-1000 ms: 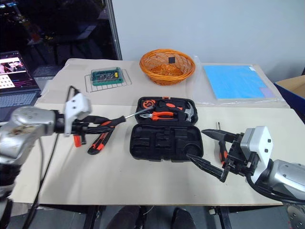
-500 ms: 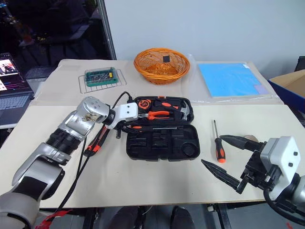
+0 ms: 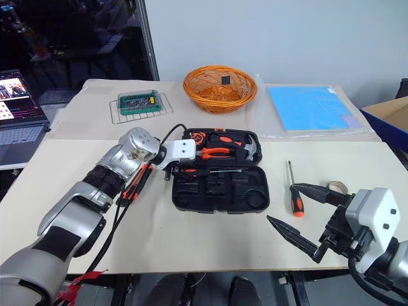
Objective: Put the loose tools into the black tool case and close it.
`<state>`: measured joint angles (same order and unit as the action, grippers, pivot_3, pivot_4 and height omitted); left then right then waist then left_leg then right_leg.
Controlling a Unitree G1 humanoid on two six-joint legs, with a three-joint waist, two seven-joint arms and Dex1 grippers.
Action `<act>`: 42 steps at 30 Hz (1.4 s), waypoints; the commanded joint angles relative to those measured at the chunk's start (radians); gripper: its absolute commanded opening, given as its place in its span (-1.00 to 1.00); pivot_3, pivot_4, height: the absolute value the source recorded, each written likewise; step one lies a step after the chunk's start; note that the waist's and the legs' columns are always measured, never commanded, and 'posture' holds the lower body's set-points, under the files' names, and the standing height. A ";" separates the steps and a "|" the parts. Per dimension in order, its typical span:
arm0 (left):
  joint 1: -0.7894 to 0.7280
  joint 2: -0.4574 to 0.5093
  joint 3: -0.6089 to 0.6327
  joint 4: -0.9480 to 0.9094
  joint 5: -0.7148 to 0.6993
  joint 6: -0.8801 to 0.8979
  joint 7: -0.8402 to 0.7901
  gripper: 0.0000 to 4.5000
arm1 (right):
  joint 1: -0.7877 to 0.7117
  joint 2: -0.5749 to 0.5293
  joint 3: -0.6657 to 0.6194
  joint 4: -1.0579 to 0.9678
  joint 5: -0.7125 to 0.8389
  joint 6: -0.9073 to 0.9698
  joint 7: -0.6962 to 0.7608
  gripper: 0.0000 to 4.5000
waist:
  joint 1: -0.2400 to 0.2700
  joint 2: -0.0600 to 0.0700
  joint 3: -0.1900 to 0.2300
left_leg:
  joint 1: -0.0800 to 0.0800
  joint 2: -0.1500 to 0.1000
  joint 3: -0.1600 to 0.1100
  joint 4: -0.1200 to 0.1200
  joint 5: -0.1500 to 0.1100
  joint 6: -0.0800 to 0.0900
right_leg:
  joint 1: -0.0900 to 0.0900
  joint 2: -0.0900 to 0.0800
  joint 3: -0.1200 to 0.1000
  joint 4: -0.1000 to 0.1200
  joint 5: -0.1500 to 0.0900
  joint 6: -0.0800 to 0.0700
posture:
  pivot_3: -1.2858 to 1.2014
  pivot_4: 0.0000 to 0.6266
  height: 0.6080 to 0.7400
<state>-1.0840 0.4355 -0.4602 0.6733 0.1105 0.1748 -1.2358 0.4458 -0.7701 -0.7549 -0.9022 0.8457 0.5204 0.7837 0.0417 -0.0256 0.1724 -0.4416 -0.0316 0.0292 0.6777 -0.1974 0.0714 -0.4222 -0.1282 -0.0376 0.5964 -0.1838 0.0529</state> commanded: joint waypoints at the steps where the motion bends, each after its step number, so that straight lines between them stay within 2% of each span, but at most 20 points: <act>1: 0.019 0.035 0.146 -0.176 -0.144 0.165 -0.053 0.13 | 0.007 0.018 0.002 -0.023 -0.007 -0.040 -0.006 1.00 | -0.002 0.000 0.000 | 0.000 0.000 0.000 0.000 0.000 0.000 | -0.001 0.000 0.000 0.000 0.000 0.000 | 0.03 -0.52 1.00; 4: 0.086 0.028 0.238 -0.313 -0.235 0.348 -0.010 -0.19 | 0.008 0.033 0.021 -0.015 -0.024 -0.054 -0.011 1.00 | -0.004 0.001 0.000 | 0.000 0.000 0.000 0.000 -0.001 0.001 | -0.001 -0.001 0.000 0.000 0.001 0.002 | 0.03 -0.52 1.00; 7: 0.181 -0.016 0.290 -0.431 -0.265 0.441 0.112 -0.67 | -0.005 0.047 0.036 0.002 -0.047 -0.071 -0.023 1.00 | -0.004 0.002 -0.001 | 0.000 0.000 0.000 0.000 -0.001 0.003 | 0.000 -0.001 0.000 0.000 0.002 0.003 | 0.03 -0.52 1.00; 8: 0.212 -0.055 0.316 -0.456 -0.276 0.465 0.177 -0.86 | -0.012 0.050 0.043 0.008 -0.057 -0.074 -0.029 1.00 | -0.003 0.002 -0.001 | 0.000 0.000 0.000 0.000 -0.001 0.003 | 0.000 -0.001 0.000 0.000 0.002 0.003 | 0.03 -0.52 1.00; 9: 0.238 -0.085 0.327 -0.470 -0.274 0.470 0.229 -0.97 | -0.017 0.052 0.050 0.011 -0.065 -0.074 -0.034 1.00 | -0.001 0.002 -0.001 | 0.000 -0.001 0.000 0.000 -0.001 0.003 | 0.000 -0.001 0.000 0.000 0.002 0.003 | 0.03 -0.52 1.00; 12: 0.294 -0.170 0.328 -0.453 -0.239 0.462 0.381 -0.97 | -0.027 0.054 0.066 0.015 -0.092 -0.072 -0.059 1.00 | 0.007 0.001 -0.001 | 0.000 -0.001 -0.001 0.002 -0.001 0.003 | 0.000 -0.001 0.000 0.001 0.002 0.003 | 0.03 -0.52 1.00; 15: 0.346 -0.215 0.246 -0.382 -0.166 0.421 0.465 -0.97 | -0.047 0.055 0.102 0.022 -0.172 -0.076 -0.110 1.00 | 0.006 0.002 -0.001 | 0.000 -0.001 0.000 0.003 -0.001 0.003 | 0.001 -0.001 0.001 0.000 0.004 0.004 | 0.03 -0.52 1.00; 18: 0.380 -0.214 0.152 -0.315 -0.089 0.389 0.493 -0.97 | -0.075 0.045 0.136 0.034 -0.213 -0.045 -0.160 1.00 | 0.004 0.003 -0.004 | 0.001 -0.002 0.000 0.003 -0.002 0.002 | 0.001 -0.001 0.001 0.000 0.004 0.005 | 0.03 -0.52 1.00; 23: 0.402 -0.186 0.112 -0.304 -0.048 0.326 0.499 -0.97 | -0.112 0.038 0.170 0.073 -0.266 0.025 -0.248 1.00 | 0.006 0.006 -0.014 | 0.007 -0.002 0.000 0.002 -0.006 -0.005 | 0.004 -0.002 0.001 -0.001 0.001 -0.001 | 0.03 -0.52 1.00; 26: 0.400 -0.188 0.195 -0.366 -0.112 0.253 0.502 -0.97 | -0.149 0.040 0.209 0.090 -0.288 0.104 -0.324 1.00 | -0.002 0.007 -0.015 | 0.010 -0.001 0.001 0.002 -0.006 -0.005 | 0.007 -0.002 0.001 -0.001 0.000 -0.001 | 0.03 -0.52 1.00; 29: 0.424 -0.191 0.291 -0.485 -0.240 0.220 0.433 -0.97 | -0.214 0.003 0.261 0.075 -0.375 0.318 -0.492 1.00 | -0.007 0.008 -0.015 | 0.010 -0.001 0.001 0.001 -0.007 -0.006 | 0.005 -0.004 0.001 0.000 0.000 -0.001 | 0.03 -0.52 1.00; 31: 0.449 -0.178 0.307 -0.568 -0.294 0.199 0.376 -0.97 | -0.263 -0.005 0.259 0.101 -0.299 0.432 -0.491 1.00 | -0.010 0.008 -0.015 | 0.007 -0.001 0.002 0.001 -0.006 -0.006 | 0.003 -0.004 0.001 0.001 0.002 -0.003 | 0.03 -0.52 1.00; 33: 0.465 -0.141 0.353 -0.720 -0.433 0.369 0.317 -0.97 | -0.351 0.025 0.233 0.148 -0.222 0.515 -0.501 1.00 | -0.009 0.008 -0.014 | 0.002 0.001 0.004 0.001 -0.006 -0.005 | -0.002 -0.004 0.000 0.001 0.007 -0.011 | 0.03 -0.52 1.00; 34: 0.470 -0.108 0.366 -0.768 -0.471 0.409 0.285 -0.75 | -0.395 0.021 0.254 0.165 -0.217 0.556 -0.510 1.00 | -0.007 0.008 -0.013 | 0.001 0.002 0.004 0.002 -0.001 0.003 | -0.002 -0.002 0.000 0.001 0.008 -0.013 | 0.03 -0.52 1.00; 35: 0.476 -0.095 0.371 -0.817 -0.505 0.453 0.280 -0.68 | -0.412 0.003 0.263 0.185 -0.221 0.575 -0.502 1.00 | -0.006 0.008 -0.013 | 0.001 0.002 0.004 0.002 -0.001 0.003 | -0.002 -0.002 -0.001 0.001 0.008 -0.013 | 0.03 -0.52 1.00; 37: 0.486 -0.060 0.379 -0.884 -0.559 0.517 0.266 -0.32 | -0.468 -0.019 0.301 0.237 -0.229 0.645 -0.516 1.00 | -0.006 0.009 -0.013 | 0.001 0.002 0.004 0.001 -0.001 0.004 | -0.002 -0.002 -0.001 0.000 0.008 -0.013 | 0.03 -0.52 1.00; 39: 0.496 -0.048 0.368 -0.956 -0.600 0.573 0.278 -0.12 | -0.493 -0.040 0.310 0.285 -0.227 0.694 -0.502 1.00 | -0.005 0.009 -0.013 | 0.001 0.001 0.005 0.001 -0.002 0.004 | -0.002 -0.001 -0.001 -0.001 0.007 -0.012 | 0.03 -0.52 1.00; 40: 0.500 -0.049 0.361 -0.985 -0.614 0.594 0.293 0.08 | -0.502 -0.046 0.309 0.307 -0.225 0.712 -0.492 1.00 | -0.001 0.009 -0.013 | 0.001 0.001 0.005 0.001 -0.002 0.004 | -0.001 -0.001 -0.001 -0.001 0.006 -0.010 | 0.03 -0.52 1.00; 41: 0.501 -0.051 0.356 -1.008 -0.625 0.616 0.309 0.20 | -0.514 -0.047 0.304 0.332 -0.224 0.729 -0.488 1.00 | 0.002 0.009 -0.013 | 0.001 0.000 0.005 0.001 -0.002 0.004 | -0.001 -0.001 -0.001 -0.001 0.005 -0.008 | 0.03 -0.52 1.00; 42: 0.500 -0.021 0.377 -1.018 -0.658 0.639 0.284 0.37 | -0.574 -0.030 0.339 0.360 -0.222 0.774 -0.505 1.00 | 0.002 0.008 -0.013 | 0.001 -0.001 0.005 0.002 -0.002 0.004 | 0.000 -0.001 -0.001 -0.001 0.004 -0.008 | 0.03 -0.52 1.00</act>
<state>-0.5703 0.3935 -0.1002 -0.2852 -0.4918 0.7800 -0.9419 -0.0677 -0.7979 -0.4284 -0.5641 0.6139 1.2420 0.2862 0.0436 -0.0174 0.1597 -0.4405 -0.0323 0.0341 0.6798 -0.1989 0.0759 -0.4221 -0.1294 -0.0383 0.5952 -0.1794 0.0456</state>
